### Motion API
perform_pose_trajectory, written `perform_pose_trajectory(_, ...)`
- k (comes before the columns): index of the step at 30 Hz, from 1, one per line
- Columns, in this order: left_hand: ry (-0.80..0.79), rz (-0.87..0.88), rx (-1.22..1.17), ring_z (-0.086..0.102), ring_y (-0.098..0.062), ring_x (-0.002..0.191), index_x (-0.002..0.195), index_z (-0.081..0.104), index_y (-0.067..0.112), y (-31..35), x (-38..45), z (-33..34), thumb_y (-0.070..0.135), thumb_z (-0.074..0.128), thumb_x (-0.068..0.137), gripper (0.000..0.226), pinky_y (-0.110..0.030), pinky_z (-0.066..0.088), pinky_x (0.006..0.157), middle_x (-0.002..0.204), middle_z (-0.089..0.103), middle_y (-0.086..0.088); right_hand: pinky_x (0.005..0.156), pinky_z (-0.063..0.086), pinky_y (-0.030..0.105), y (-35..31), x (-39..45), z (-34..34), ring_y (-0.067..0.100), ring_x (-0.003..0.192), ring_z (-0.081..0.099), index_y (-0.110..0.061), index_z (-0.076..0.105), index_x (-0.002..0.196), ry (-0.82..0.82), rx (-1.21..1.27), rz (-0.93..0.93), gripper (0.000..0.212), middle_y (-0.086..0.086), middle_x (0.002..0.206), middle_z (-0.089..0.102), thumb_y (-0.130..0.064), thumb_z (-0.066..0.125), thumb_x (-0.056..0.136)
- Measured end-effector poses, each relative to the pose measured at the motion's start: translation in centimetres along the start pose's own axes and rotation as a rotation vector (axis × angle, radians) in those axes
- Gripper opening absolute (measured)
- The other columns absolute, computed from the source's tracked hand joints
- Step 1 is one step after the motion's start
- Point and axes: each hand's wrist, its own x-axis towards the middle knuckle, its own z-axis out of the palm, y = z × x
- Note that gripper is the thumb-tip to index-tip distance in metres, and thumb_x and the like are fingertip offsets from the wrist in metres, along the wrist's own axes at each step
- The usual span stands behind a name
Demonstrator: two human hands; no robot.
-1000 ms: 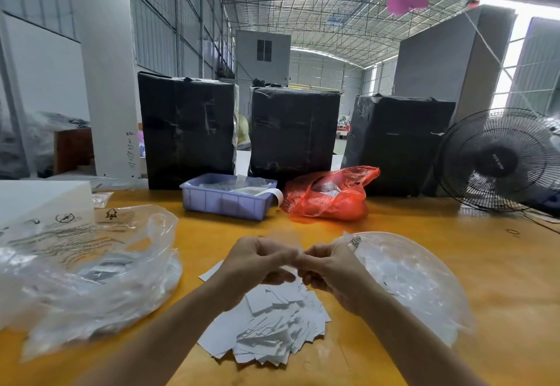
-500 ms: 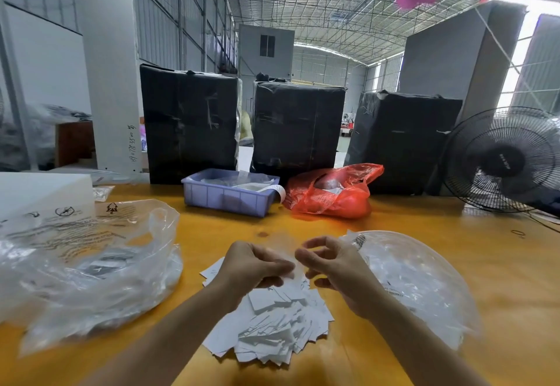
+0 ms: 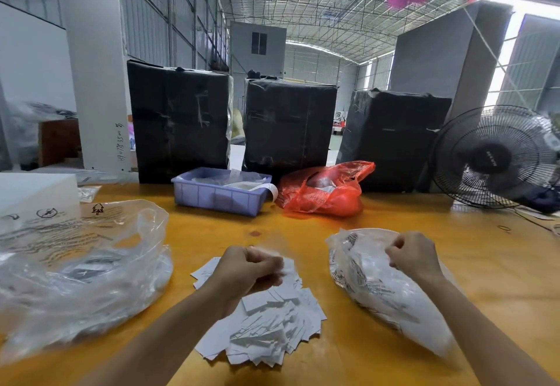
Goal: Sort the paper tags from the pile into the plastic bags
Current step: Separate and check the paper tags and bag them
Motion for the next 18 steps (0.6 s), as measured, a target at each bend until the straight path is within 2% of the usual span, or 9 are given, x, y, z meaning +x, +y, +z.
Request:
perform_pose_trajectory(3,-0.023,0.001,0.004,0.065,-0.012,0.055,0.079,0.071,-0.004,0.2,-0.1,0.5,0.01,0.072,0.077,0.015,-0.018,0.052,0.054,0.067,0.07,-0.012,0.058,0.04,0.031,2.1,0.6,1.6,0.027,0.066,0.052,-0.006,0.049,0.056,-0.177,-0.403,-0.038,0.029,0.012,0.062,0.05,0.007,0.045,0.082)
perform_pose_trajectory(5,-0.017,-0.001,-0.027,0.065,-0.011,0.054,0.081,0.071,-0.005,0.4,-0.1,0.8,0.014,0.072,0.077,0.019,-0.018,0.052,0.054,0.066,0.07,-0.011,0.059,0.04,0.027,2.1,0.5,2.0,0.019,0.066,0.048,-0.013,0.043,0.061,-0.318,-0.554,-0.098,0.029,0.004,0.067,0.046,0.004,0.044,0.084)
perform_pose_trajectory(7,0.002,-0.015,-0.071,0.065,-0.012,0.054,0.08,0.07,-0.004,0.5,0.0,0.7,0.016,0.07,0.08,0.019,-0.018,0.052,0.054,0.066,0.07,-0.012,0.066,0.045,0.027,0.6,-0.2,1.2,0.018,0.074,0.05,-0.016,0.041,0.067,-0.331,-0.627,-0.075,0.025,-0.001,0.074,0.048,0.0,0.043,0.088)
perform_pose_trajectory(10,0.005,-0.034,-0.117,0.066,-0.013,0.056,0.082,0.07,-0.003,0.4,0.0,0.7,0.012,0.066,0.085,0.016,-0.019,0.052,0.052,0.072,0.069,-0.013,0.068,0.053,0.038,-2.8,-2.5,-0.1,0.029,0.081,0.06,-0.008,0.062,0.087,0.182,-0.684,-0.285,0.014,0.008,0.086,0.064,0.001,0.056,0.078)
perform_pose_trajectory(11,0.001,-0.042,-0.136,0.066,-0.013,0.056,0.085,0.069,-0.005,0.4,0.0,0.9,0.01,0.065,0.085,0.016,-0.019,0.052,0.052,0.073,0.069,-0.014,0.063,0.054,0.04,-4.1,-3.5,-0.1,0.033,0.074,0.061,-0.004,0.066,0.085,0.35,-0.539,-0.417,0.016,0.012,0.08,0.067,0.006,0.06,0.074)
perform_pose_trajectory(12,-0.001,-0.048,-0.157,0.066,-0.013,0.056,0.087,0.068,-0.006,0.4,0.0,1.0,0.009,0.065,0.085,0.016,-0.018,0.051,0.051,0.074,0.069,-0.015,0.062,0.054,0.04,-5.4,-4.6,0.0,0.033,0.071,0.062,-0.003,0.069,0.085,0.374,-0.286,-0.483,0.017,0.013,0.077,0.068,0.007,0.061,0.075)
perform_pose_trajectory(13,-0.001,-0.049,-0.179,0.066,-0.013,0.055,0.087,0.067,-0.007,0.3,0.0,1.3,0.009,0.065,0.085,0.016,-0.018,0.051,0.05,0.072,0.069,-0.014,0.066,0.054,0.039,-6.8,-5.6,-0.1,0.028,0.073,0.064,-0.006,0.071,0.087,0.218,0.017,-0.468,0.015,0.009,0.08,0.071,0.003,0.061,0.081)
perform_pose_trajectory(16,0.002,-0.024,-0.231,0.064,-0.012,0.052,0.083,0.067,-0.005,0.3,-0.1,1.9,0.011,0.064,0.085,0.016,-0.017,0.051,0.05,0.062,0.068,-0.013,0.068,0.054,0.029,-9.6,-8.3,0.4,0.015,0.077,0.066,-0.014,0.07,0.084,-0.587,0.735,-0.053,0.015,0.001,0.083,0.071,-0.021,0.059,0.092)
perform_pose_trajectory(18,-0.004,0.005,-0.242,0.064,-0.012,0.052,0.079,0.069,-0.003,0.2,-0.2,2.0,0.011,0.064,0.085,0.016,-0.016,0.051,0.051,0.062,0.068,-0.012,0.064,0.054,0.026,-10.1,-9.1,1.4,0.015,0.073,0.067,-0.01,0.07,0.082,-0.819,0.932,0.108,0.021,0.003,0.078,0.071,-0.027,0.06,0.09)
